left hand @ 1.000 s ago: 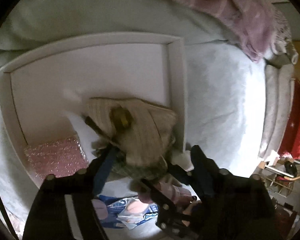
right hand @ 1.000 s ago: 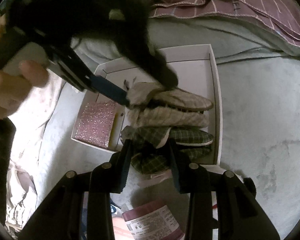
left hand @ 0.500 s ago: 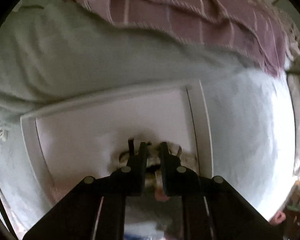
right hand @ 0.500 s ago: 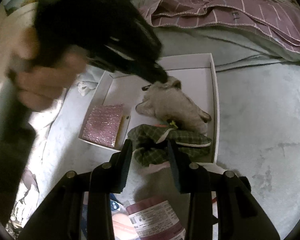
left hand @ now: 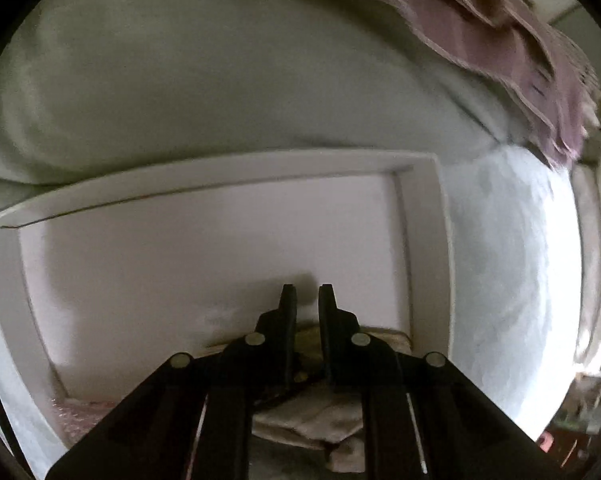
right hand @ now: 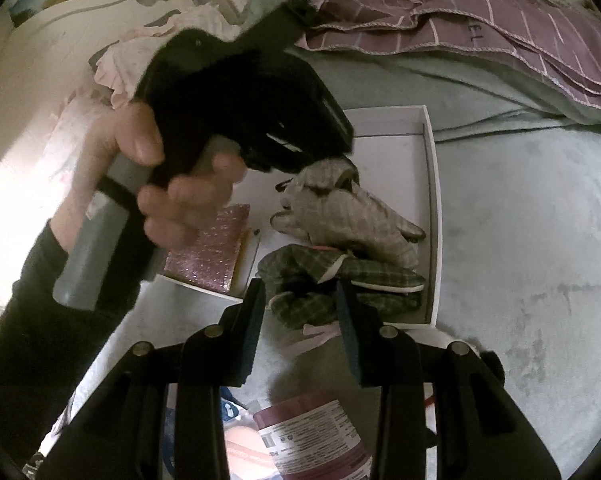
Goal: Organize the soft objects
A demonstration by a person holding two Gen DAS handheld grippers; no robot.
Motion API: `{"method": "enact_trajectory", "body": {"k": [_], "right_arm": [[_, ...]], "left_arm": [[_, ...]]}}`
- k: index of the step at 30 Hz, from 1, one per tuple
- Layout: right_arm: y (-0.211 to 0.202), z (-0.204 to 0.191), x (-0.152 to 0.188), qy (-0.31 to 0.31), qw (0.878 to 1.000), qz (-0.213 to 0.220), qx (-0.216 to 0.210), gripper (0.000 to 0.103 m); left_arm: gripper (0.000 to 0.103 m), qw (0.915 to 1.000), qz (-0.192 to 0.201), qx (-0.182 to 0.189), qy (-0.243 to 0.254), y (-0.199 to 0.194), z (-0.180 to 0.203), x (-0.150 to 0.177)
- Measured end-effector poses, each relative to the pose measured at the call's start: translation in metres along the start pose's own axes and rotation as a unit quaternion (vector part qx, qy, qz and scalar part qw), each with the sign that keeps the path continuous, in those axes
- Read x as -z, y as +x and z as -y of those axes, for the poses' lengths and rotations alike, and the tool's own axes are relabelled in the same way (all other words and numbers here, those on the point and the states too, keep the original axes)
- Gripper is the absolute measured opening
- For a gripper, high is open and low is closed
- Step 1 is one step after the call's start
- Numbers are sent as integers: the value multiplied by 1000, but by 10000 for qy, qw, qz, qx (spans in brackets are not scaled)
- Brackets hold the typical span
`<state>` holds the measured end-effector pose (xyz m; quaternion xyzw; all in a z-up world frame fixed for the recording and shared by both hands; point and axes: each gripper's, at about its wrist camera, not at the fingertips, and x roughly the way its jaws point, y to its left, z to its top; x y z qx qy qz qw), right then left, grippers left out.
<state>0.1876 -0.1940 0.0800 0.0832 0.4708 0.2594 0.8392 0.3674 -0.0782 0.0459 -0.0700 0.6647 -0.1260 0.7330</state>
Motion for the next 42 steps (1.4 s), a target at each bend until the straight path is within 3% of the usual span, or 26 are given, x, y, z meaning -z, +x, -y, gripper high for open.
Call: {"method": "enact_trajectory", "body": {"k": [4,6,12,15,18,21,24,27,30,34,37,42], "right_arm": [[-7,2,-1,51,9999,72,-54,50],[-11,4,-1,74,9999,109,31,52],[-16,10,0,102,9998,108,115,52],[-18,11,0,109,9997,122,157,52],[-22,11,1,97,9997,162,137,52],[-26,12,4,99,9996,200,183,52],[-30,14,4,142,9995,226,195,52],[-32,13,4,136,9994,232,213,52],[-32,11,3,99,9995,218,215,52],[-34,7,3,0,9995,236,200,52],[-35,7,3,-26,9995,248,188,52],[-36,13,2,81,9995,265,172,52]], "left_arm": [[8,9983,-404,-145,385,6,13,4],[7,9972,-413,-315,530,5,19,10],[5,9987,-499,31,-51,7,0,5],[5,9994,-326,79,-2,4,-7,9],[6,9999,139,-53,46,-10,-8,17],[9,9987,486,151,21,-35,-13,21],[15,9961,864,-166,-15,-56,-10,32],[15,9869,1321,-927,49,-75,-20,53],[6,9736,1578,-1626,264,-75,-25,68],[5,9708,1682,-1576,670,-60,-8,92],[5,9655,1615,-1852,863,-48,2,105],[5,9723,1429,-1717,694,-33,-6,109]]}}
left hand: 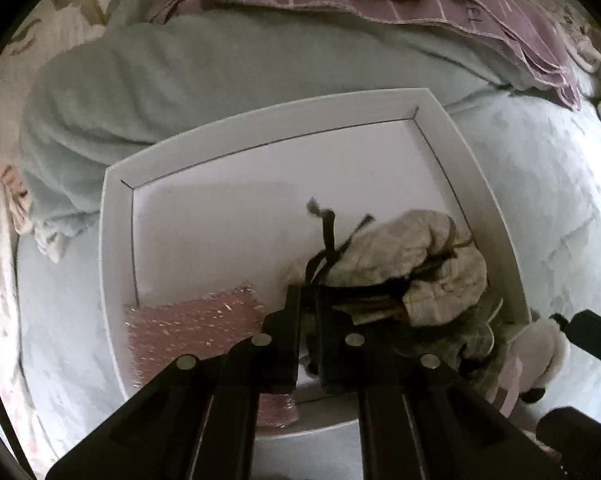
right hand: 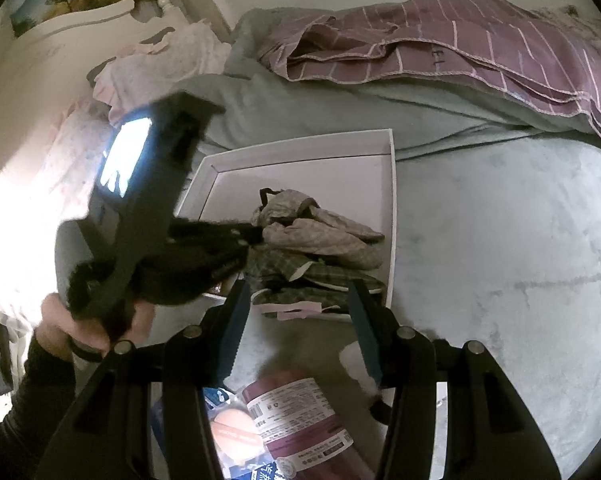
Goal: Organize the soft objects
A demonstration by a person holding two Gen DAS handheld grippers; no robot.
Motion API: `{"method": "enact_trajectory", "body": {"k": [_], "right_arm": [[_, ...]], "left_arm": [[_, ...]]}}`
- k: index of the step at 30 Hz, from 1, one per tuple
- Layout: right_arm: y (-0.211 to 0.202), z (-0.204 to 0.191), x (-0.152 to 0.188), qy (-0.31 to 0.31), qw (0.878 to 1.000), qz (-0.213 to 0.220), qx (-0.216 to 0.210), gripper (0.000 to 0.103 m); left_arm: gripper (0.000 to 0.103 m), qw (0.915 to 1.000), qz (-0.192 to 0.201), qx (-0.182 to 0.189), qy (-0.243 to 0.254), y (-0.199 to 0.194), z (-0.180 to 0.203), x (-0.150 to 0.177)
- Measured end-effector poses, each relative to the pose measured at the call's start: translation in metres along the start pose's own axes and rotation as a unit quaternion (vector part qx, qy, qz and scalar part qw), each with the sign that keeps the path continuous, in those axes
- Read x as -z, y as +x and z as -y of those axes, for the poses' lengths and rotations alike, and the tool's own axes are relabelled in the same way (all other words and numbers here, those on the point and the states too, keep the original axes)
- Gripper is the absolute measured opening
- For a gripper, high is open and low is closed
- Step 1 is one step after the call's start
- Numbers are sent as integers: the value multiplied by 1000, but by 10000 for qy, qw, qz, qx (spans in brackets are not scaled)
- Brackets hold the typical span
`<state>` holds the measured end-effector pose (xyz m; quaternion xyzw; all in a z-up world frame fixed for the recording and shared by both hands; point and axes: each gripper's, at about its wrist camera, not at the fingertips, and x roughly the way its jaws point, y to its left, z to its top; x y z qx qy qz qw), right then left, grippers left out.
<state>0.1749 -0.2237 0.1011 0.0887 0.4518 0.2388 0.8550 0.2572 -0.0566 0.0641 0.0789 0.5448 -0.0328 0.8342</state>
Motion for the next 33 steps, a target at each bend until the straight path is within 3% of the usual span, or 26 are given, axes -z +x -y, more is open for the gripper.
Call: {"method": "enact_trajectory", "body": {"k": [4,8,12,17,24,28,33], "right_arm": [[1,-1,0,-20,10000,-37,6,52],[2,-2,0,-29,10000,-66,31,52],[3,0,0,2,9999,-105,21,52],[8,-4,-1,-23,9997,-241,102,53],[8,-22,-1,-183,9992,-317,188,53],[13,-34,-1,-242,9988,-380,215,53],[29,-34,-4,-112,9962,-525,680,50]], "left_arm": [[4,9991,-47,377,-210,-4,4,-3],[4,9996,26,259,-129,-4,18,-3],[4,9986,78,388,-346,-13,4,3],[4,9949,163,764,-640,-45,-16,24],[4,9921,227,908,-835,-83,-45,68],[4,9881,303,953,-1168,-72,-43,78],[4,9873,422,905,-1233,-61,-38,78]]}}
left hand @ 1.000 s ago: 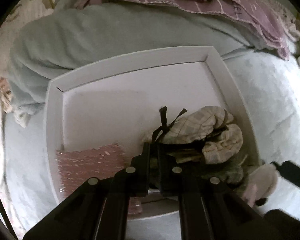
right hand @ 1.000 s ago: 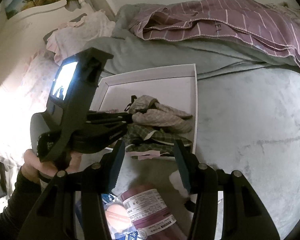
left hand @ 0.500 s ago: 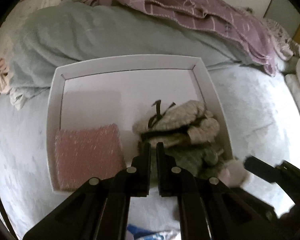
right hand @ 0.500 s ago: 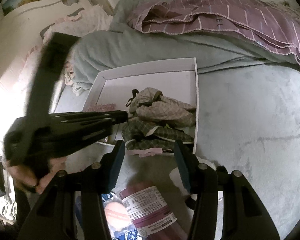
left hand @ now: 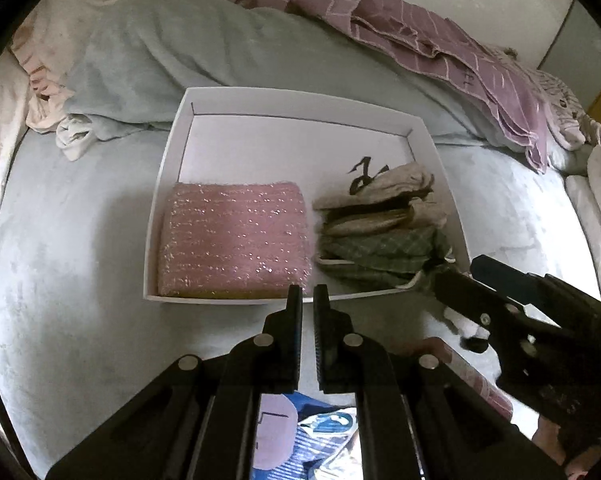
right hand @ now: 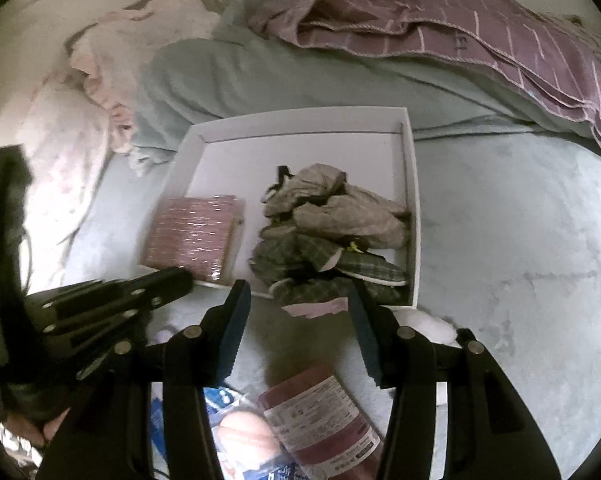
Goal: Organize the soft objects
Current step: 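Withdraw both tools from box, right tool moving toward white plush toy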
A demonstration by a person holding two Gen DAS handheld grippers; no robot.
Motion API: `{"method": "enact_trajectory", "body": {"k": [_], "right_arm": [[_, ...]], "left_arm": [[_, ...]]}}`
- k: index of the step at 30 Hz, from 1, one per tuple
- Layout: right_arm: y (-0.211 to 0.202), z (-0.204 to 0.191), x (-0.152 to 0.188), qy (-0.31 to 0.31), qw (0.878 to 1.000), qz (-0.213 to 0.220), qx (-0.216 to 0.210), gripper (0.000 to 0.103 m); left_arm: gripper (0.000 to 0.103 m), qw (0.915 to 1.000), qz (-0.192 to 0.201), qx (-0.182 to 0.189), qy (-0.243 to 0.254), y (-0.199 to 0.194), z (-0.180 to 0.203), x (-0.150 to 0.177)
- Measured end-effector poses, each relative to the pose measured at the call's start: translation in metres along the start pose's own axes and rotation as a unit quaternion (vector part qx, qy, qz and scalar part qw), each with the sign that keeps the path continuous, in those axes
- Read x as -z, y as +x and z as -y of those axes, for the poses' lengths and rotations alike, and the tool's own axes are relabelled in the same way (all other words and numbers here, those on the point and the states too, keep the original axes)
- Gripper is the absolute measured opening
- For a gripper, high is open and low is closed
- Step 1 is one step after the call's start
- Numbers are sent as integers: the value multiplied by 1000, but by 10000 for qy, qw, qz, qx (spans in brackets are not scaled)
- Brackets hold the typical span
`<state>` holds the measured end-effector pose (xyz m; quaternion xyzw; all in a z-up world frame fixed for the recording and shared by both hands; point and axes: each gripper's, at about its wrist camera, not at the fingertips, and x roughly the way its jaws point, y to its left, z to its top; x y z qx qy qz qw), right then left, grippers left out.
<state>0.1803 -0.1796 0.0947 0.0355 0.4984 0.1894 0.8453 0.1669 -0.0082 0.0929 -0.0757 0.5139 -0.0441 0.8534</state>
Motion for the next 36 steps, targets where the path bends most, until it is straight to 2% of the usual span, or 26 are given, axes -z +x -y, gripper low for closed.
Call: {"method": "enact_trajectory", "body": {"k": [3,5,8,20,23,25,27,33,36], "right_arm": [[8,1,-3,131,9997,-20,194,45],[17,5,-4,227,9992,-139,296,39],[23,11,-4,331,9985,-253,346,36],[3,15,-2,492,9979,-178,390,36],[-11,10,0,483,9983,-63,332,36],[-17,6,0,460,9985,4,294,36],[-23,3,3,489,9985,49,240,36],[-34,-1,11,632,9978,57,202,36],[-39,4,17,825,9961,26,328,38]], "left_arm": [[4,9998,11,157,-86,5,-4,-2],[4,9998,-50,151,-127,10,-7,-2],[4,9995,-158,163,-203,16,-10,0],[7,10000,-30,68,34,12,6,10],[18,10000,63,57,33,9,6,10],[40,9998,175,46,52,6,8,10],[49,9997,222,52,33,4,8,9],[49,9997,-50,228,35,2,11,9],[49,9998,-100,152,43,1,18,11]]}}
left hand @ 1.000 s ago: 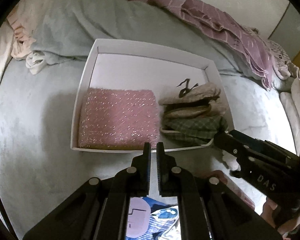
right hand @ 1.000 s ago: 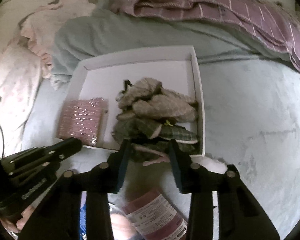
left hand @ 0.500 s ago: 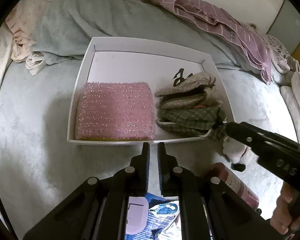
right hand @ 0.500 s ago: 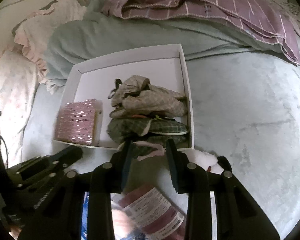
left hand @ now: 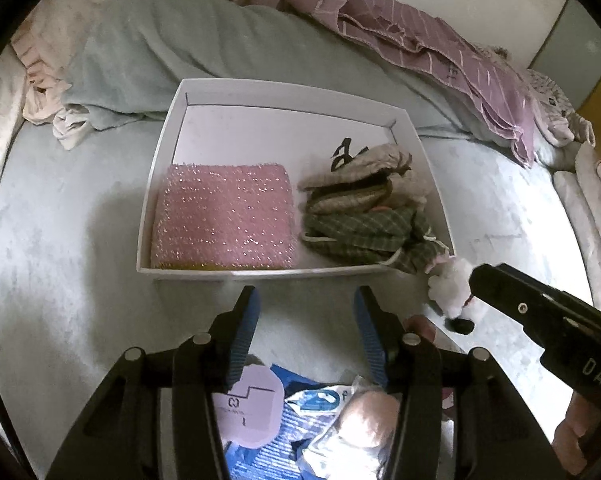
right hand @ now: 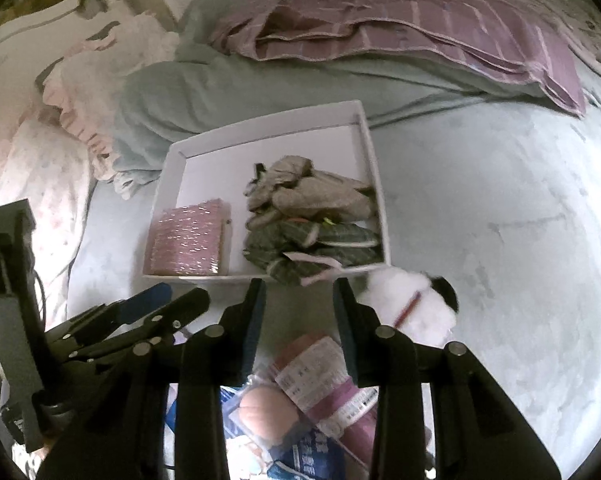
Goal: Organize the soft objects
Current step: 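Withdraw both tools from box, right tool moving toward white plush toy, then close right tool on white plush toy while left tool moves over lilac foam pad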
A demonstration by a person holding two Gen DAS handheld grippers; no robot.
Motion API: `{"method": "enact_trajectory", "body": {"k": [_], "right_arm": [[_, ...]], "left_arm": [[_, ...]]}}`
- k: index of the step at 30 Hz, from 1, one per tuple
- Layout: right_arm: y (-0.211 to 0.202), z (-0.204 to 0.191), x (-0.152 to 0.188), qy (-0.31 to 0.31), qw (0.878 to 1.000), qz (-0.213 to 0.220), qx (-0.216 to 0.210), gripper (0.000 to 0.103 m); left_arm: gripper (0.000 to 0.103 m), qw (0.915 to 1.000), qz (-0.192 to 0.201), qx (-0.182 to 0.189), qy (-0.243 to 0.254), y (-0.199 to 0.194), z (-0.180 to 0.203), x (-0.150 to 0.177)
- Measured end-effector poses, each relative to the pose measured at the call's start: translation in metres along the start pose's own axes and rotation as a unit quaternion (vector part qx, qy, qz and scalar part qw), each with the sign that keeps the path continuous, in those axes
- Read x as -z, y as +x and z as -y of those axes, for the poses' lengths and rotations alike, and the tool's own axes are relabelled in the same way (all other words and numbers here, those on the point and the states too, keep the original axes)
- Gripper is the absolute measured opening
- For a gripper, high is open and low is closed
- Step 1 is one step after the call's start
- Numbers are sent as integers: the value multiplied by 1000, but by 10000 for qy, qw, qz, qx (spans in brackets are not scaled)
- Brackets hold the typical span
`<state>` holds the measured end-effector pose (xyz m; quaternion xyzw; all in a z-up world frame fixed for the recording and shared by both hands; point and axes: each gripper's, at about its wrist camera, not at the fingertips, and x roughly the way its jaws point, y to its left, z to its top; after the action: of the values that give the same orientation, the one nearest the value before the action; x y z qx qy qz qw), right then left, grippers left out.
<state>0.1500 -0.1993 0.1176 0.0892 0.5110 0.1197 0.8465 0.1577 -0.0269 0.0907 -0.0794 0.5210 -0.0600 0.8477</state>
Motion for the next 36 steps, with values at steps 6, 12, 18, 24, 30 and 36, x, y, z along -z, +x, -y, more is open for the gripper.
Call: {"method": "enact_trajectory", "body": {"k": [6,12,18,24,30,36], "right_arm": [[-24,25,1,643,9977,222,-31,54],[-21,58,-1,1051,9939,160,292,61],[10,93,-1,1524,9875,-269,281,61],[31,109,2,1866,9805,-599,161,61],[44,109,3,1899,9784,-811,48,61],[54,112,4,1988,9756,-914,-206,61]], "left_arm": [[49,9995,-299,-3,129,-3,18,4],[49,9991,-323,97,267,-15,33,9],[49,9984,-245,-168,483,-26,48,12],[49,9970,-251,-242,697,-24,59,15],[49,9972,-201,-201,689,-24,60,15],[49,9981,-94,-7,612,-32,54,14]]}}
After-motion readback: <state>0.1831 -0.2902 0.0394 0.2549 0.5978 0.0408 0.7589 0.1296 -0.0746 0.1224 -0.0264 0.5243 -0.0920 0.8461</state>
